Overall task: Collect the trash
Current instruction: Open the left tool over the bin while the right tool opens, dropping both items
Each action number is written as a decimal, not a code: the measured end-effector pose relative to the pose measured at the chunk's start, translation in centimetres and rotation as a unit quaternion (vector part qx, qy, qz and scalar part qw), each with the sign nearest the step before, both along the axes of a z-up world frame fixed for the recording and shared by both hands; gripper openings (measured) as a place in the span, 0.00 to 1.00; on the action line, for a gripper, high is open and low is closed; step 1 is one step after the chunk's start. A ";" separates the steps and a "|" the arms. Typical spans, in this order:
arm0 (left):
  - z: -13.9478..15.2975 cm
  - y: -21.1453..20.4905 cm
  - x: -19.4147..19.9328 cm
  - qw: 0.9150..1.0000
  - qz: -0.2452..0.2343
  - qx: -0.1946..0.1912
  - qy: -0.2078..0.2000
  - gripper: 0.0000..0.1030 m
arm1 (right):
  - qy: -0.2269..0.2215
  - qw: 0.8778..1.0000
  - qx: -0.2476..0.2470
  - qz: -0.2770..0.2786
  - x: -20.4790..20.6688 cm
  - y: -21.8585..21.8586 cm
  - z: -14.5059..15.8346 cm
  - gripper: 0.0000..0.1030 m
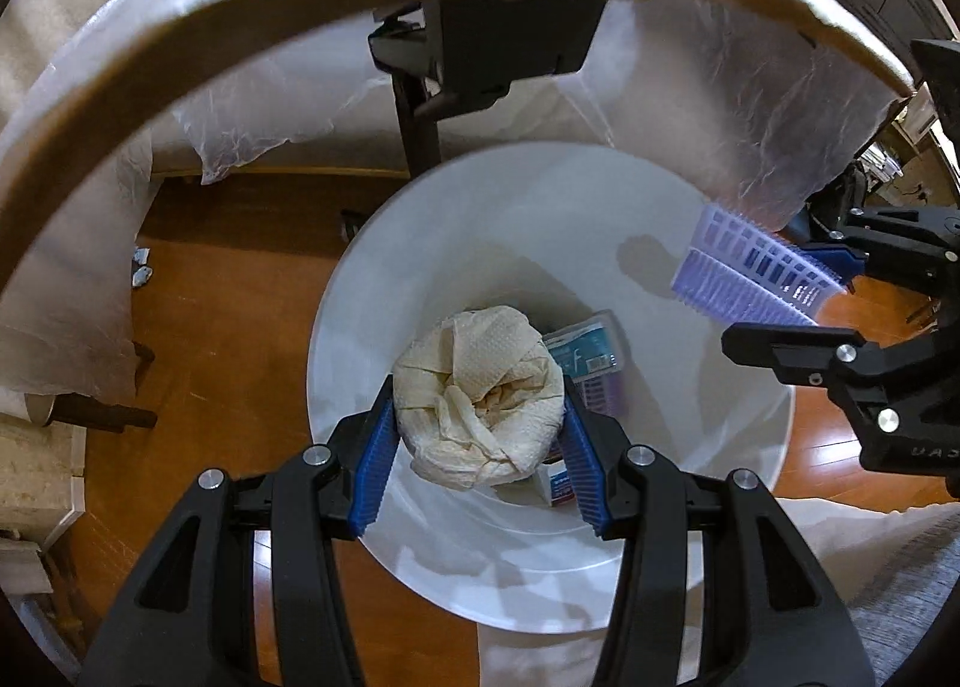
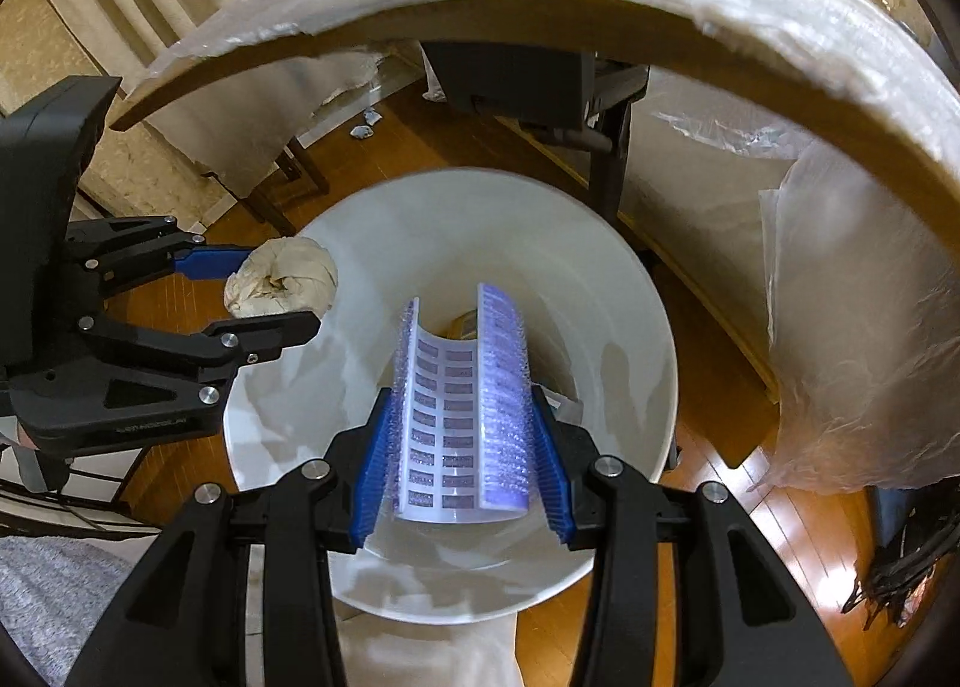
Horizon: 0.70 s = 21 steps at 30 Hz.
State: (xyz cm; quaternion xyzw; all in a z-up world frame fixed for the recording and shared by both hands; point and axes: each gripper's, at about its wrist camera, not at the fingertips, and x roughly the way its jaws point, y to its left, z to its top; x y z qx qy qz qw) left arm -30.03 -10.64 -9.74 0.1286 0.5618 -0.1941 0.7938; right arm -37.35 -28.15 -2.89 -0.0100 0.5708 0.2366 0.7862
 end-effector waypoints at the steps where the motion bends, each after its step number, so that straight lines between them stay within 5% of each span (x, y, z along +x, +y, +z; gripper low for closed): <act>1: -0.2 -0.1 0.2 1.000 0.001 0.002 0.002 0.50 | 0.003 1.000 -0.001 -0.001 0.1 0.0 -0.3 0.41; 4: -0.7 -0.1 0.5 1.000 -0.004 -0.007 0.002 0.52 | 0.009 1.000 0.000 -0.008 0.5 -0.4 -0.9 0.44; 6: -0.6 0.0 0.4 1.000 -0.006 -0.016 -0.006 0.89 | 0.011 1.000 0.009 -0.020 0.7 -1.0 -0.9 0.72; 7: -0.4 0.2 0.3 1.000 -0.004 -0.022 -0.008 0.91 | 0.008 0.999 0.014 -0.034 0.7 -1.5 -0.6 0.83; 11: 1.6 1.4 0.0 0.999 0.014 -0.045 -0.009 0.91 | 0.000 0.999 0.014 -0.049 0.4 -2.8 1.7 0.83; 14: 5.7 2.4 -0.6 0.997 0.020 -0.068 -0.039 0.91 | -0.028 0.998 0.038 -0.051 -0.1 -3.9 6.9 0.84; 17: 12.2 3.3 -0.7 0.989 0.018 -0.109 -0.101 0.96 | -0.096 0.992 0.056 -0.068 0.6 -5.3 12.5 0.96; 21: 18.8 4.7 2.4 0.967 0.047 -0.114 -0.223 0.99 | -0.181 0.976 0.037 -0.116 5.1 -8.1 16.7 0.96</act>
